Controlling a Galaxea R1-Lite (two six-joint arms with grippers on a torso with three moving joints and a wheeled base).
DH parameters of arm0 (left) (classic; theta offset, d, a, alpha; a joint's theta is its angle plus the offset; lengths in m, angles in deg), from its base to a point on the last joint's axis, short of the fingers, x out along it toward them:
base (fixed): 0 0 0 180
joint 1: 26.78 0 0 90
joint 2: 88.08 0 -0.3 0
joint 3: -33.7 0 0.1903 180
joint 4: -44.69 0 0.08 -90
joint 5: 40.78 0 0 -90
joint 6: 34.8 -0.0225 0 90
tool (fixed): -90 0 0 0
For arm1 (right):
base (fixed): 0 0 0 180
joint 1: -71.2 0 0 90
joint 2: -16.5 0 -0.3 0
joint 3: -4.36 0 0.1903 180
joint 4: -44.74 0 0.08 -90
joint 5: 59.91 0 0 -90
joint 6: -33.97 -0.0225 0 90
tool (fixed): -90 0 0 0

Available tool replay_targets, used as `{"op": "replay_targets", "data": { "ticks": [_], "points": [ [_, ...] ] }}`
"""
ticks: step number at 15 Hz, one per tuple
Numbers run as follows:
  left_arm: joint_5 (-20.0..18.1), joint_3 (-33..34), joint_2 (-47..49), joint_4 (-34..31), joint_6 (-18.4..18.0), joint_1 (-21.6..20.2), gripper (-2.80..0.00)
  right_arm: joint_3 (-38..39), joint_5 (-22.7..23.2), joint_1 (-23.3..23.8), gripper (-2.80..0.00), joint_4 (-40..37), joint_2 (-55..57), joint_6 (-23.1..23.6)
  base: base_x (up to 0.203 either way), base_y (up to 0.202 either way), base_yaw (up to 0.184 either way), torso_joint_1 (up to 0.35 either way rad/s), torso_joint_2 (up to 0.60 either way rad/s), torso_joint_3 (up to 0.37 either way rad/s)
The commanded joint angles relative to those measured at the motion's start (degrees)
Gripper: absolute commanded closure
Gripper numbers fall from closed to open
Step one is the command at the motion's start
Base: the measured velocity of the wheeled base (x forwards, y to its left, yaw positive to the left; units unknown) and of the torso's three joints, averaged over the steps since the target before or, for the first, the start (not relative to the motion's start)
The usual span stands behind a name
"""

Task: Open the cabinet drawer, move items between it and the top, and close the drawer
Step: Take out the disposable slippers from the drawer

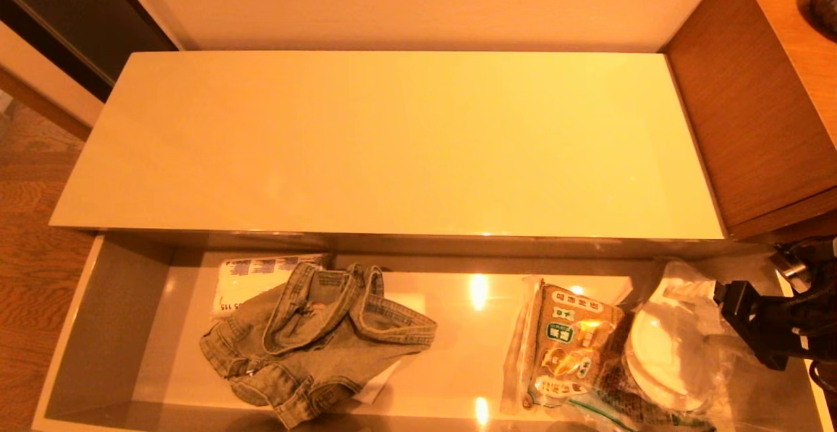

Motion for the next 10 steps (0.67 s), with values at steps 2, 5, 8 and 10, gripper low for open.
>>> {"op": "replay_targets", "data": {
  "ticks": [2, 5, 8, 10],
  "points": [
    [0.0, -0.1, 0.0, -0.1, 0.0, 0.0, 0.00, -0.2, -2.4, -0.6, -2.80, 0.3, -0.3, 0.1, 0.000, 0.000, 0.000, 0.000, 0.00, 0.000],
    [0.0, 0.0, 0.0, -0.1, 0.0, 0.0, 0.00, -0.3, -4.1, -2.8, -2.80, -0.8, -2.0, 0.2, 0.000, 0.000, 0.000, 0.000, 0.00, 0.000],
    [0.0, 0.0, 0.0, -0.1, 0.0, 0.0, 0.00, -0.3, -4.7, -5.6, -2.80, -3.3, -3.3, 0.3, 0.000, 0.000, 0.000, 0.000, 0.00, 0.000],
    [0.0, 0.0, 0.0, -0.1, 0.0, 0.0, 0.00, -1.9, -5.2, -8.4, -2.80, -12.4, -4.6, 3.5, 0.000, 0.000, 0.000, 0.000, 0.00, 0.000]
  ]
}}
